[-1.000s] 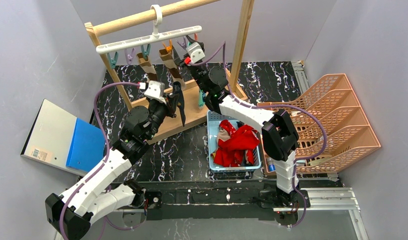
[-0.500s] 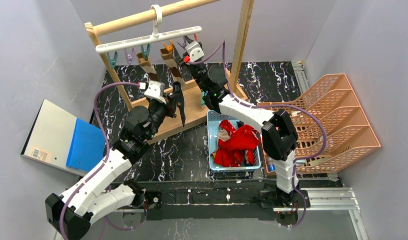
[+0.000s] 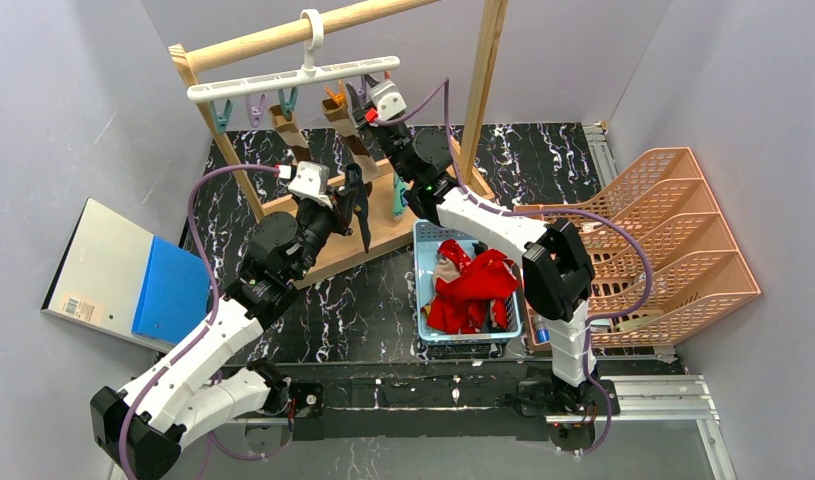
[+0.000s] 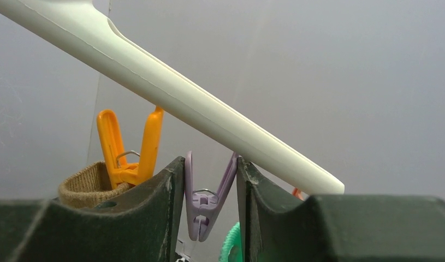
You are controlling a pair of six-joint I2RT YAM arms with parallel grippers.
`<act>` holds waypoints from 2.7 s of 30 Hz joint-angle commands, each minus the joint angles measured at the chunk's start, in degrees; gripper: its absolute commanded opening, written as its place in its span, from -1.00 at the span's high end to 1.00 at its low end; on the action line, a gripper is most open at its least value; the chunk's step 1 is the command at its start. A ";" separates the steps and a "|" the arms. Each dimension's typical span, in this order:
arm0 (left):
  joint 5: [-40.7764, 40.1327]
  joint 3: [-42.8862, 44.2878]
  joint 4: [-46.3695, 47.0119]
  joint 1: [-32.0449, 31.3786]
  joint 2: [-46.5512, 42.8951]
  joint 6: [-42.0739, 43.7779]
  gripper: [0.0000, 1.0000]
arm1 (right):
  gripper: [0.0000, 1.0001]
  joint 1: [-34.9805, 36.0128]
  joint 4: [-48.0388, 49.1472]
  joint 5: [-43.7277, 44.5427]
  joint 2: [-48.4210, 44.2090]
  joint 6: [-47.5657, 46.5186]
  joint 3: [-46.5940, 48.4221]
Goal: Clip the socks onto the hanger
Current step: Open the clamp at the hanger, then clamp the sock onto the hanger.
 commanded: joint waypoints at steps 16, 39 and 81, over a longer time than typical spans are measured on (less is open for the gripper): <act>-0.21 0.45 2.21 0.26 -0.84 -1.08 1.00 | 0.59 0.29 -19.06 3.32 -4.77 14.11 7.54; -1.84 5.77 4.34 0.26 4.11 -1.67 1.00 | 0.97 0.31 -39.53 10.79 -5.92 27.20 18.12; -8.99 19.21 13.70 0.26 24.43 -8.27 1.00 | 0.97 0.35 -38.07 13.26 -10.64 30.63 13.06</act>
